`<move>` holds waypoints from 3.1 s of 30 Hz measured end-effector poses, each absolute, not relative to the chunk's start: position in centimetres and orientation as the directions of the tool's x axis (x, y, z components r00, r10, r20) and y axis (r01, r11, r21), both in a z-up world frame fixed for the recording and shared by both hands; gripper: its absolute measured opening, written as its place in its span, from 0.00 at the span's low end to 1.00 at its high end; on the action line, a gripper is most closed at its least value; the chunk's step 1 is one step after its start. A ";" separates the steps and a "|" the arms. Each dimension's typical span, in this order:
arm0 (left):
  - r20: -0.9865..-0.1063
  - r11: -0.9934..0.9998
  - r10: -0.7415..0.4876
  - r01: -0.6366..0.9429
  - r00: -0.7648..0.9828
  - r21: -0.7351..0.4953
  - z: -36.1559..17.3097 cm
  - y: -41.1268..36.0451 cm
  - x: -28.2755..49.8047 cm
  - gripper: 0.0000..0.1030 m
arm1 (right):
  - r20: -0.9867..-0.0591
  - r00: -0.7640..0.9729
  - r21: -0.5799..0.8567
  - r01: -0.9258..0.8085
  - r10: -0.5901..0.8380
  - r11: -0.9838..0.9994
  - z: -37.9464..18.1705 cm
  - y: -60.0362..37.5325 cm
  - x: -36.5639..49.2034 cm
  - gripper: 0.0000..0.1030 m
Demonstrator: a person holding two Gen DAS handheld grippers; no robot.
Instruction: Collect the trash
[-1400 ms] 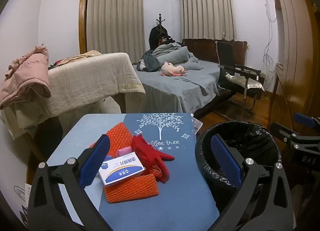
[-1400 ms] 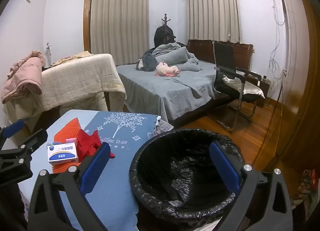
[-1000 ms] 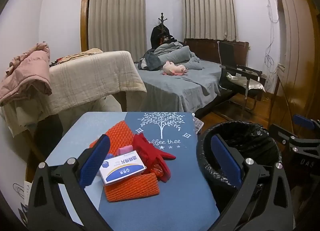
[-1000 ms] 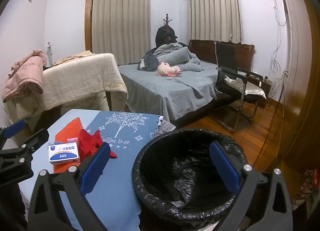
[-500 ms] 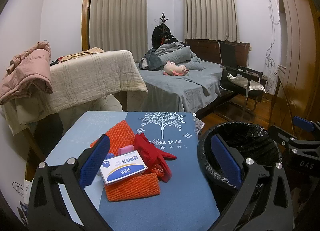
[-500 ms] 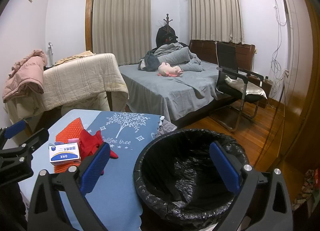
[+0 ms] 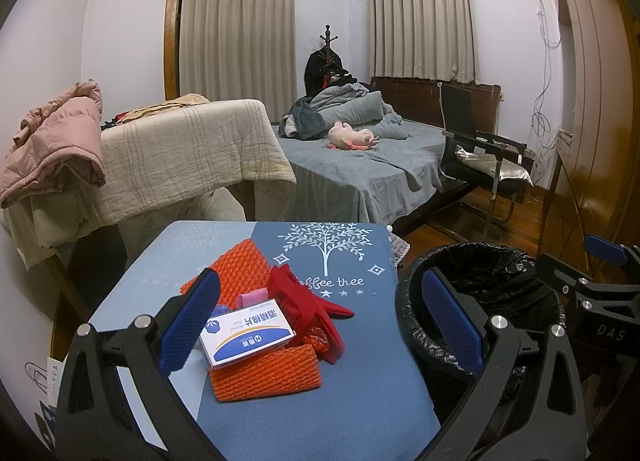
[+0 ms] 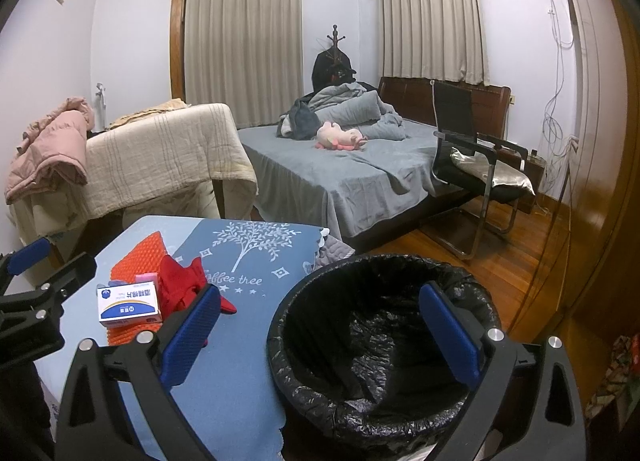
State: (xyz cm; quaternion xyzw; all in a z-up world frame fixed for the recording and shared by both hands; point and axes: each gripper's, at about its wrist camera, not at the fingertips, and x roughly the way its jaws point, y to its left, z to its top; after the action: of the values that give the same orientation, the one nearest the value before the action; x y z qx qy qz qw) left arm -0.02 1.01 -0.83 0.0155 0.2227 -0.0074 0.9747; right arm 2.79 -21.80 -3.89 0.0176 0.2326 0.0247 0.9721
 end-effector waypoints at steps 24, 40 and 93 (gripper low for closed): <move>-0.437 1.000 -0.006 0.018 0.899 0.024 -0.9 1.2 0.3 0.95 | -0.454 0.889 0.048 -0.041 0.058 0.998 -4.0 -21.7 3.0 0.94; -0.442 1.000 -0.003 0.012 0.897 0.018 -2.4 2.4 0.6 0.95 | -0.459 0.886 0.048 -0.046 0.063 0.998 -4.4 -20.6 3.5 0.94; -0.622 0.994 0.099 -0.103 0.776 0.029 -14.3 11.3 7.5 0.80 | -0.583 0.788 0.021 -0.226 0.196 0.974 -13.8 -10.7 14.8 0.94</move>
State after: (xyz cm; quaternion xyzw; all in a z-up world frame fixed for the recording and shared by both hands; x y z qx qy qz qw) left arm 7.53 11.25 -14.25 -0.0034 0.3300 0.0536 0.9425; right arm 14.83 -10.70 -13.78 -0.0249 0.3055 0.1116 0.9453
